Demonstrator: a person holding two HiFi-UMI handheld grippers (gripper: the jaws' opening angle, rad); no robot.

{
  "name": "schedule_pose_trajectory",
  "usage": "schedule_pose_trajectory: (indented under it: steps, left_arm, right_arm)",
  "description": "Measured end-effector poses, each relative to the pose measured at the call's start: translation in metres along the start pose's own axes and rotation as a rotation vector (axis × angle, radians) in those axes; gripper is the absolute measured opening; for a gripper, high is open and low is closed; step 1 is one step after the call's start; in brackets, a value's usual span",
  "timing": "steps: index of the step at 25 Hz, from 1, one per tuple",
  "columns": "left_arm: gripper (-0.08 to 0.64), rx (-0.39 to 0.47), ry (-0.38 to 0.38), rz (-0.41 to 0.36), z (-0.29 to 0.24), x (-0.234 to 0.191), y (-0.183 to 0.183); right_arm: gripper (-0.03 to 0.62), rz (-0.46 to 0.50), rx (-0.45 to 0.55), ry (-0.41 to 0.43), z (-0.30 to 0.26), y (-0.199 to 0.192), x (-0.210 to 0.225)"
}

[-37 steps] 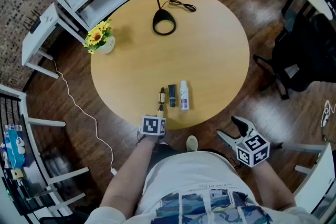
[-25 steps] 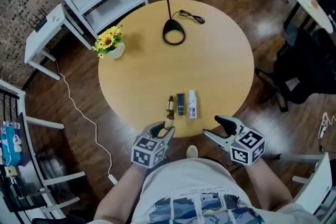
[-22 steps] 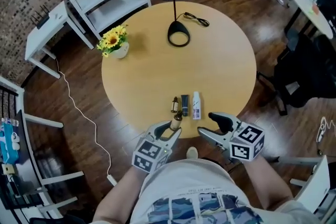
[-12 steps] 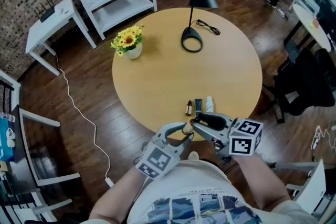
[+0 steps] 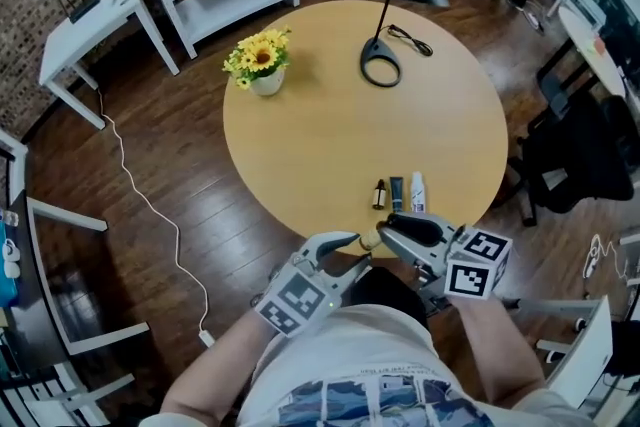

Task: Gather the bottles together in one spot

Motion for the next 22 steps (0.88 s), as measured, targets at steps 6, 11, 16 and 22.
schedule_pose_trajectory:
  steps: [6, 11, 16, 22]
  left_arm:
    - [0.140, -0.035, 0.088, 0.156, 0.009, -0.040, -0.009]
    - [0.140, -0.023, 0.127, 0.287, 0.000, -0.064, 0.000]
    - [0.140, 0.017, 0.189, 0.400, -0.007, -0.084, 0.015]
    - [0.140, -0.008, 0.273, 0.496, -0.022, -0.099, 0.014]
  right_arm:
    - [0.124, 0.213, -0.085, -0.135, -0.004, 0.024, 0.054]
    - [0.121, 0.314, -0.137, -0.173, -0.025, 0.049, 0.132]
    - [0.121, 0.353, -0.181, -0.190, -0.060, 0.066, 0.209]
    - [0.121, 0.403, -0.184, -0.215, -0.110, 0.075, 0.293]
Point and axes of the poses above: the fingertips, and each gripper's own axes: z backward along the fingers, x to its right, y out of its top, the point moved 9 cm from there along z, backward along the fingers, and after that the axes turned 8 degrees about z, right-handed, at the moved point
